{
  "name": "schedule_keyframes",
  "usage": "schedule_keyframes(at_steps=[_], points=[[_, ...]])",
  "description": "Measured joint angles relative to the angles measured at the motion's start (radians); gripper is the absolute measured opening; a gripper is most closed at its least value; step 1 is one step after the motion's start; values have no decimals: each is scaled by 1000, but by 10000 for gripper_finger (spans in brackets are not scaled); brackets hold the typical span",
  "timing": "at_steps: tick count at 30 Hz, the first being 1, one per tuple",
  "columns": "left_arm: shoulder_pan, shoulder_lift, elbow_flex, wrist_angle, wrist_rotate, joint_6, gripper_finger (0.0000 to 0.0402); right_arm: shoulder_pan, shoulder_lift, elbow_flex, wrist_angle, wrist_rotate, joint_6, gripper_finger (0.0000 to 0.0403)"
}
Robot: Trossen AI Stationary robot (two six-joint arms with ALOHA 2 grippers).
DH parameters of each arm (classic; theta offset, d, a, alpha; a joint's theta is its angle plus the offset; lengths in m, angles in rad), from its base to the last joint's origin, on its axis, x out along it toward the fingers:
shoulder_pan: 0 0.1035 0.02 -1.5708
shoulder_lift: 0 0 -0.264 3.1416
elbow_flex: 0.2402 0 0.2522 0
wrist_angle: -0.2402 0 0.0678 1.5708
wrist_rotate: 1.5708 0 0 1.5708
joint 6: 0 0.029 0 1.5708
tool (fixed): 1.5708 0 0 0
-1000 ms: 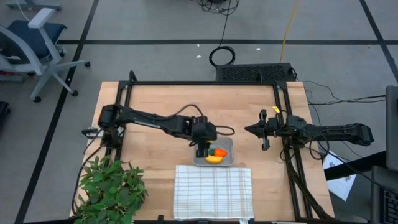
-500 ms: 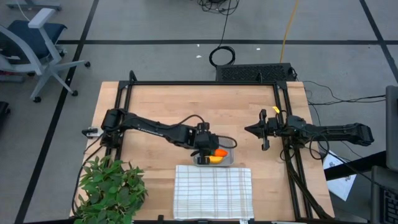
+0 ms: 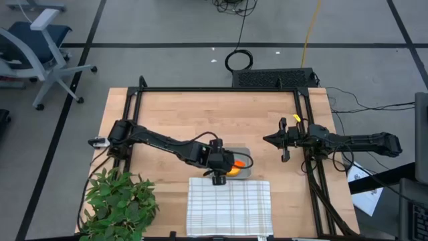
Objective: Pick and placing Produce into tupperware
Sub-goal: Put the lemon into the gray bin
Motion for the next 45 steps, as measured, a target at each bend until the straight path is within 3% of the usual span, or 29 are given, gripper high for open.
schedule_keyframes(at_steps=[8,27,45], points=[[60,8,0,-2,80,-2,190,0,0,0,-1,0,7,0],[63,78,-9,5,57,54,191,0,2,0,-25,0,2,0],[75,129,-11,-29,54,9,191,0,2,0,-27,0,0,0]])
